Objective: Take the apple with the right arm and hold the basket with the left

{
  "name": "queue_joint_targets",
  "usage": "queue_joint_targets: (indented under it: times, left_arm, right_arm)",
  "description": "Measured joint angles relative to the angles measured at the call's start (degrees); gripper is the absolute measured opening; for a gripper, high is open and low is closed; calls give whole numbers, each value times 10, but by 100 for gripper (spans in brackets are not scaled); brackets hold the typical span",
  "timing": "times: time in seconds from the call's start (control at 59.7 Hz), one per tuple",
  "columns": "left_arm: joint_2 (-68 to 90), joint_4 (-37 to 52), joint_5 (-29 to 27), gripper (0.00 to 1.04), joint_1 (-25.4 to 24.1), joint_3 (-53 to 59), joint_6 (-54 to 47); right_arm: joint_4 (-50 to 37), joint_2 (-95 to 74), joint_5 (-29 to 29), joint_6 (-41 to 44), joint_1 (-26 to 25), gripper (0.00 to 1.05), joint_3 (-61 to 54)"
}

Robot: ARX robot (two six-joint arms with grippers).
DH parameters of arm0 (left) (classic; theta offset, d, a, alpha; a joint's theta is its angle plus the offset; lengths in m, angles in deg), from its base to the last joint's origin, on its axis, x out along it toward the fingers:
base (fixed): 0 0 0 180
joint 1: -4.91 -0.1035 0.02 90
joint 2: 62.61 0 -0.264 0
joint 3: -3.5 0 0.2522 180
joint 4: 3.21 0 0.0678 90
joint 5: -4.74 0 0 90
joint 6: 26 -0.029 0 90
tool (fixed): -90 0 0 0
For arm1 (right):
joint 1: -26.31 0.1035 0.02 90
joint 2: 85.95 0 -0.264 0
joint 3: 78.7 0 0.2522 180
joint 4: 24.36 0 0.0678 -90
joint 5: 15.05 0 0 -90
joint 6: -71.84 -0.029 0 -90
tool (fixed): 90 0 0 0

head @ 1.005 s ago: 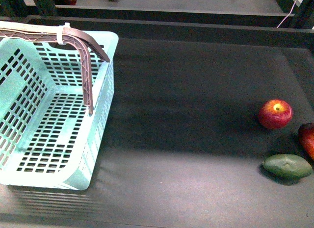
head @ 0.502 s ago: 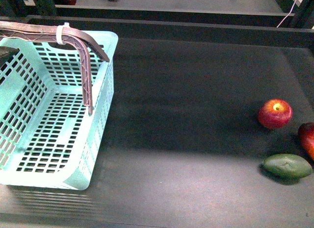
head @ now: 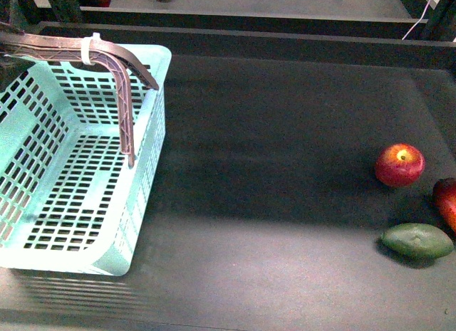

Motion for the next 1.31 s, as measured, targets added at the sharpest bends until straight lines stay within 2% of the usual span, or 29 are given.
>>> queue_joint_targets:
  times: [0.201, 0.318, 0.469, 0.653, 0.837, 1.306]
  left_arm:
    - [-65, -27, 14, 18, 10, 32, -27]
    - [-124, -48, 23, 18, 33, 38, -39]
    - [-186, -62, 41, 17, 83, 37, -56]
    - [-203, -83, 58, 17, 173, 16, -80]
    - [-203, -95, 37, 17, 249, 5, -95]
    - [-234, -111, 31, 17, 363, 0, -176]
  right_arm:
    - [0, 0, 0, 0, 0, 96, 0]
    - [0, 0, 0, 0, 0, 96, 0]
    - [0, 0, 0, 0, 0, 96, 0]
    - [0, 0, 0, 0, 0, 96, 0]
    - [0, 0, 0, 0, 0, 96, 0]
    - [0, 0, 0, 0, 0, 96, 0]
